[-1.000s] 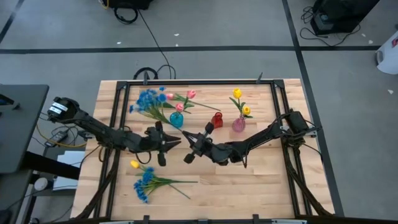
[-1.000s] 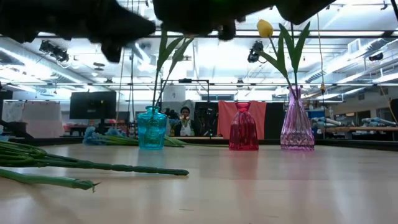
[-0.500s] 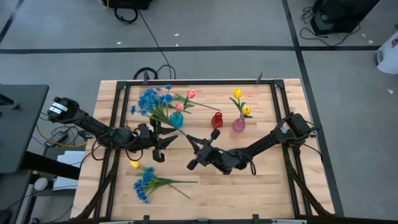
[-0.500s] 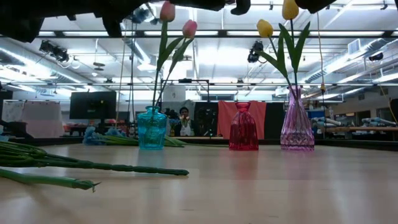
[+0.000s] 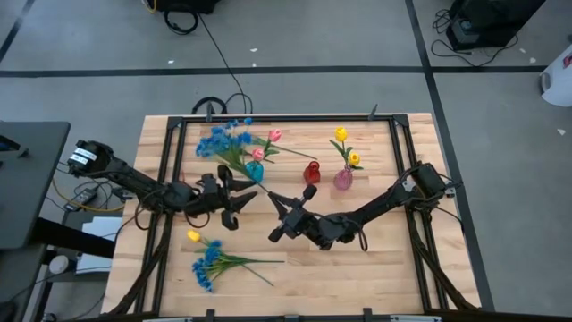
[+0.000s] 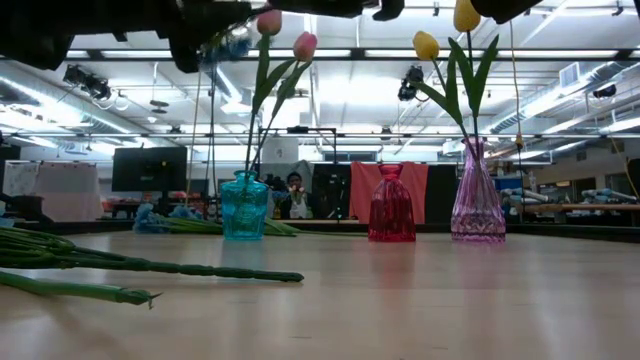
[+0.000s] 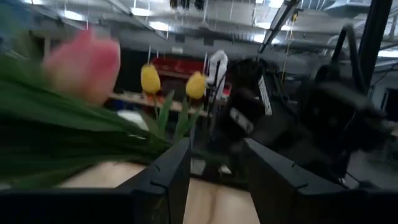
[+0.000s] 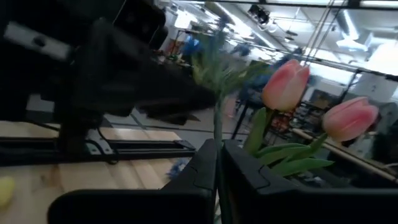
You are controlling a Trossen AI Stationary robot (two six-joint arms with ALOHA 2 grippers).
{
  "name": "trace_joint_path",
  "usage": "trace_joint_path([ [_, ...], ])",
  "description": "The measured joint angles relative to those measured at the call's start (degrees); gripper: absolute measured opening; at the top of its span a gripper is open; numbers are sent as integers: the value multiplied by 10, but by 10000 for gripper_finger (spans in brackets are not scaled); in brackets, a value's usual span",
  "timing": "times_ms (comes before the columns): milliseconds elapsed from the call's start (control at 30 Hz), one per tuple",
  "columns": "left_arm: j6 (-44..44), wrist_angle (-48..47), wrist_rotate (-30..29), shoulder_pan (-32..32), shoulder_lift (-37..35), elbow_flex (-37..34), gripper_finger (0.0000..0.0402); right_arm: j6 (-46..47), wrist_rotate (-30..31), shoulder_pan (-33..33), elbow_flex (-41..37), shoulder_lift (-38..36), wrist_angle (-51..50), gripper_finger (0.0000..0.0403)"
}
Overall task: Sort flowers into vase by color
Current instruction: Put the middle blue flower into the red vase
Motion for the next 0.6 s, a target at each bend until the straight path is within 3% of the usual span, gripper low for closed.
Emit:
trace_joint_path([
  [267,-51,-44,6,0,0,0,152,-18,1,-2,0,0,41,28],
  [600,5,30,6,1,0,0,152,-10,-30,-3,0,0,32,28],
])
